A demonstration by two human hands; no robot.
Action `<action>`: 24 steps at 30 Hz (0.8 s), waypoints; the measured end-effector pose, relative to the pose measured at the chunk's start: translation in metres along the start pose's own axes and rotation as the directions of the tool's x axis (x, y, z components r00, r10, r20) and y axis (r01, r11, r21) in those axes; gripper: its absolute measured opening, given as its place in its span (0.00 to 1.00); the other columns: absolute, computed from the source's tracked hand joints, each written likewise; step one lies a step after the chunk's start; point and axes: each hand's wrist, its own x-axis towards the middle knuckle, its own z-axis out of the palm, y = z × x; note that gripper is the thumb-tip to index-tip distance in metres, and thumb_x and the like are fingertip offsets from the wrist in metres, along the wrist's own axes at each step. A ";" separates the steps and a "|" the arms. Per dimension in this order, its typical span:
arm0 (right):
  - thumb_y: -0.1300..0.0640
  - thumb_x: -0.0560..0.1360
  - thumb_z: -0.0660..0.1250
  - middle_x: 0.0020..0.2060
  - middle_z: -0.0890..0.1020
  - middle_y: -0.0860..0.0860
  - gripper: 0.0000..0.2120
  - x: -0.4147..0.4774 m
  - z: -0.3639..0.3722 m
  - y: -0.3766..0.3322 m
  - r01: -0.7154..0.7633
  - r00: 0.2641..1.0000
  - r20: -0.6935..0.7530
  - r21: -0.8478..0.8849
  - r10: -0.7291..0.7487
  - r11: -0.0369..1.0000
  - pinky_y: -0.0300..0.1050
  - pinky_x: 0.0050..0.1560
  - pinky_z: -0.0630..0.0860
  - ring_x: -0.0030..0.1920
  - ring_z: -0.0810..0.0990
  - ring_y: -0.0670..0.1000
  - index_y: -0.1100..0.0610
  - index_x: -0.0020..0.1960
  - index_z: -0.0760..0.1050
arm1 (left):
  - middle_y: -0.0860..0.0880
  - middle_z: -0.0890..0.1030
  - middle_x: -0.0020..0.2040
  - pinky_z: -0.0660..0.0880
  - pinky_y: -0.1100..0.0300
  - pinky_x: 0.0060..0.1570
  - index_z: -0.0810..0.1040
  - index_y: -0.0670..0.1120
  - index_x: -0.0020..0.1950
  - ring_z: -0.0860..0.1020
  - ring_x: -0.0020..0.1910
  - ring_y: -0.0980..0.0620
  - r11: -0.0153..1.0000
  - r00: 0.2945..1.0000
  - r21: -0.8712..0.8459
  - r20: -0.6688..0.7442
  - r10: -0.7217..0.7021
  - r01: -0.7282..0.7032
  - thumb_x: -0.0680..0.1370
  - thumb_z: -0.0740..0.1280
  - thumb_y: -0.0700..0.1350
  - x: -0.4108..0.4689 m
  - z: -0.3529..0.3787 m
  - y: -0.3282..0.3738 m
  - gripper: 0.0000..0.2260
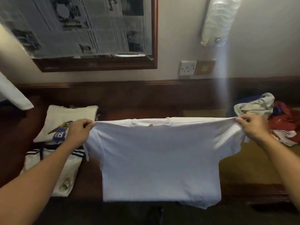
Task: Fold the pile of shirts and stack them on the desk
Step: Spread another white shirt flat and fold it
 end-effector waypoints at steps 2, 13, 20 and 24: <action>0.57 0.79 0.71 0.41 0.83 0.55 0.09 0.012 0.010 0.002 -0.043 0.999 0.006 -0.017 0.043 0.999 0.46 0.40 0.67 0.44 0.77 0.55 0.63 0.50 0.85 | 0.41 0.84 0.48 0.75 0.46 0.55 0.84 0.40 0.52 0.81 0.51 0.40 0.999 0.999 -0.001 0.027 -0.033 0.034 0.81 0.69 0.44 0.019 0.012 -0.001 0.08; 0.49 0.79 0.70 0.42 0.83 0.57 0.14 0.104 0.042 0.006 -0.147 0.987 0.059 -0.028 0.149 0.989 0.44 0.27 0.73 0.32 0.80 0.52 0.58 0.57 0.84 | 0.41 0.83 0.50 0.68 0.55 0.51 0.83 0.41 0.54 0.77 0.49 0.45 0.995 0.995 0.018 0.008 -0.100 0.099 0.81 0.68 0.46 0.106 0.065 0.007 0.10; 0.52 0.80 0.69 0.56 0.84 0.61 0.14 0.181 0.088 0.012 -0.143 0.982 0.116 -0.084 0.152 0.986 0.52 0.53 0.71 0.53 0.79 0.60 0.62 0.58 0.83 | 0.46 0.82 0.44 0.70 0.56 0.48 0.83 0.43 0.52 0.78 0.44 0.47 0.992 0.993 0.054 0.012 -0.115 0.115 0.82 0.68 0.49 0.172 0.119 0.009 0.09; 0.50 0.81 0.66 0.53 0.84 0.62 0.15 0.207 0.131 0.041 -0.119 0.964 0.206 -0.242 0.171 0.963 0.53 0.51 0.75 0.44 0.76 0.56 0.60 0.58 0.83 | 0.47 0.80 0.43 0.69 0.56 0.48 0.82 0.42 0.50 0.77 0.43 0.47 0.985 0.988 0.105 0.061 -0.145 0.138 0.81 0.68 0.48 0.197 0.180 -0.002 0.10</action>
